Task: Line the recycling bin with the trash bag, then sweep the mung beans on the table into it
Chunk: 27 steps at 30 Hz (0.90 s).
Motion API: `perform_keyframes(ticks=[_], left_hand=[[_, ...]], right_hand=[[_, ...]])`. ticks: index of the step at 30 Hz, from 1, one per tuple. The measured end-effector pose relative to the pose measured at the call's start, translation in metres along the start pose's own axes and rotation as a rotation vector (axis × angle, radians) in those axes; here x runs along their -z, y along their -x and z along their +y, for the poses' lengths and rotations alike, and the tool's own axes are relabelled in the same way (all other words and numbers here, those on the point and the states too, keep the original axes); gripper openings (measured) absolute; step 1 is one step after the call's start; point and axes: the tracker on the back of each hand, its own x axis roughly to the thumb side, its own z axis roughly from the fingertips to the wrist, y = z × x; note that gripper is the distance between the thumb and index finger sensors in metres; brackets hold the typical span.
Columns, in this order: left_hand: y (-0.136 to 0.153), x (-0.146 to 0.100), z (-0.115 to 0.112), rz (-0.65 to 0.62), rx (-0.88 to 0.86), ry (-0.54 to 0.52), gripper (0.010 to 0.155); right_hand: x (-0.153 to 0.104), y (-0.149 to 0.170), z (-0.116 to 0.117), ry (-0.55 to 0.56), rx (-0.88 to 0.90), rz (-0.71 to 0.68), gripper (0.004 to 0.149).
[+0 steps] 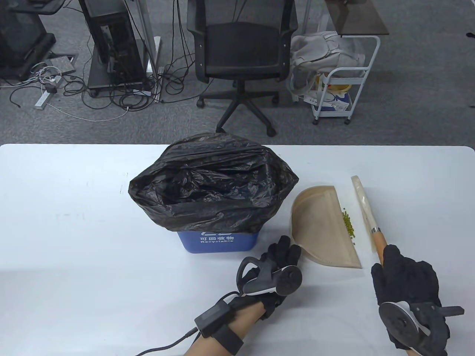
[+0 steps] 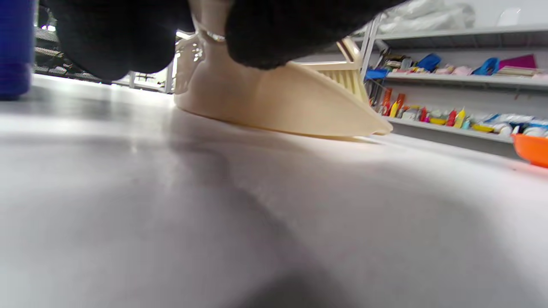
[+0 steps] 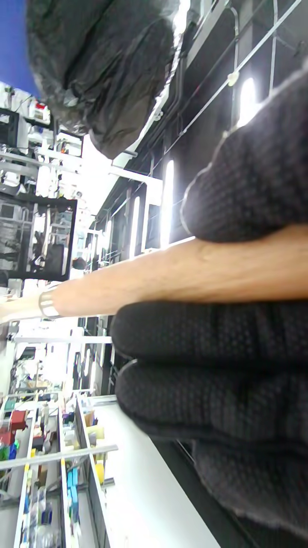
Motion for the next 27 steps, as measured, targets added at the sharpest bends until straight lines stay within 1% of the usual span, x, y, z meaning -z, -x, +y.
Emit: perform_keyframes(ticks=[3, 7, 12, 15, 17, 19, 21, 24, 27], left_hand=[[-0.0004, 0.0006, -0.0008, -0.006, -0.010, 0.001, 0.072], [-0.0010, 0.0001, -0.0010, 0.000, -0.005, 0.007, 0.075], [-0.0006, -0.0007, -0.0007, 0.022, 0.022, 0.016, 0.085], [-0.0005, -0.0001, -0.0009, 0.033, 0.024, 0.027, 0.087], [-0.0005, 0.0005, -0.0019, 0.047, 0.028, 0.040, 0.085], [-0.0007, 0.0022, -0.0021, 0.045, 0.015, 0.057, 0.078], [0.0002, 0.0022, -0.0017, 0.055, -0.012, 0.037, 0.072], [0.0028, 0.0018, 0.0015, 0.058, -0.037, 0.027, 0.069], [0.0034, 0.0017, 0.0055, 0.062, -0.008, 0.025, 0.069]], right_hand=[[-0.0018, 0.0051, 0.0053, -0.022, 0.051, 0.025, 0.058], [-0.0014, 0.0043, 0.0037, -0.021, 0.044, 0.022, 0.058], [-0.0005, 0.0050, 0.0020, -0.027, 0.046, 0.027, 0.058], [-0.0008, 0.0061, 0.0016, -0.028, 0.051, 0.031, 0.058], [-0.0009, 0.0063, 0.0013, -0.029, 0.051, 0.032, 0.058], [-0.0010, 0.0065, 0.0013, -0.032, 0.054, 0.033, 0.058], [-0.0008, 0.0067, 0.0015, -0.037, 0.056, 0.033, 0.058], [0.0003, 0.0065, 0.0014, -0.053, 0.063, 0.035, 0.058], [0.0004, 0.0057, 0.0020, -0.065, 0.071, 0.031, 0.058]])
